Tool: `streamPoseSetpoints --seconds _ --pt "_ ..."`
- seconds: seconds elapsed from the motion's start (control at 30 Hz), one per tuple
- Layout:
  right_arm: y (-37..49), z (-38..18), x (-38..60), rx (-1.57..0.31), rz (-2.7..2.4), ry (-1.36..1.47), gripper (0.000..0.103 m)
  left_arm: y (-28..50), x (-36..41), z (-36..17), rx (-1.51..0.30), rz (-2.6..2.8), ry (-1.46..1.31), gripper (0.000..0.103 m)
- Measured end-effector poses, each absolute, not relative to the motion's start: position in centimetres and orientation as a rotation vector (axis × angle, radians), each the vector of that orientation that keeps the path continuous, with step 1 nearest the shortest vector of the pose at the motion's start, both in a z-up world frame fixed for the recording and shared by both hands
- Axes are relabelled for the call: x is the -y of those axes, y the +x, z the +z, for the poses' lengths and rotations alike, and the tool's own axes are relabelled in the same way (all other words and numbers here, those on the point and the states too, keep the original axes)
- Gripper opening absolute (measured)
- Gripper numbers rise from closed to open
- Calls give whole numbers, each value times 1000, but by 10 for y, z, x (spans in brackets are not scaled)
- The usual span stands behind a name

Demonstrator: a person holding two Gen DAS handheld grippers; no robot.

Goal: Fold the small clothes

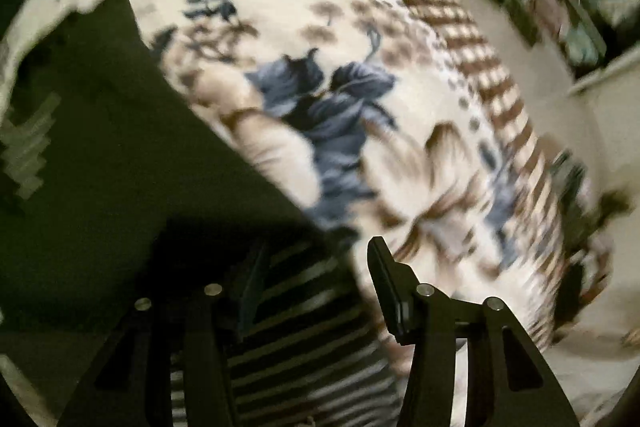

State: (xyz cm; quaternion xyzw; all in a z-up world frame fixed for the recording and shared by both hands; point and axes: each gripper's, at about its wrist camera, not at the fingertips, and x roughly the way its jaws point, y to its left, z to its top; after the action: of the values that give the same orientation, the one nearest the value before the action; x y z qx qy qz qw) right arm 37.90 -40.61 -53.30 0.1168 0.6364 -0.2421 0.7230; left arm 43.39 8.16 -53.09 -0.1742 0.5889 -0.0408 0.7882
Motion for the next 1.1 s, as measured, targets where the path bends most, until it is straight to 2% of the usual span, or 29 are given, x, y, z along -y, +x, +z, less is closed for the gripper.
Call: streamPoseSetpoints --seconds 0.17,0.27,0.3,0.33,0.47,0.63,0.77,0.8,0.87,0.9,0.93,1.1 --pt "361 -513 385 -1383 -385 526 55 462 -60 -571 -1373 -162 -281 33" --pt "361 -517 362 -1410 -251 640 55 460 -44 -575 -1345 -188 -182 30" --pt "361 -520 347 -1431 -198 658 55 457 -40 -572 -1326 -203 -160 8" --pt "362 -521 340 -1439 -175 656 55 454 -38 -569 -1320 -218 -146 0" --pt "370 -517 307 -1443 -91 614 55 442 -58 -537 -1235 -190 -175 0" --pt "390 -508 283 -1436 -35 592 55 430 -133 -487 -1137 -81 -265 0" --pt "407 -502 276 -1435 1 553 55 424 -185 -477 -1160 -123 -406 1" --pt "410 -502 272 -1436 5 541 55 421 -189 -483 -1182 -138 -430 3" --pt "414 -504 262 -1442 5 510 55 417 -183 -505 -1254 -177 -505 19" --pt "415 -506 257 -1446 2 502 55 417 -180 -511 -1277 -188 -529 34" --pt "417 -508 253 -1450 2 503 55 414 -172 -522 -1298 -207 -556 45" --pt "410 -521 249 -1475 -14 522 55 414 -126 -561 -1361 -222 -541 46"
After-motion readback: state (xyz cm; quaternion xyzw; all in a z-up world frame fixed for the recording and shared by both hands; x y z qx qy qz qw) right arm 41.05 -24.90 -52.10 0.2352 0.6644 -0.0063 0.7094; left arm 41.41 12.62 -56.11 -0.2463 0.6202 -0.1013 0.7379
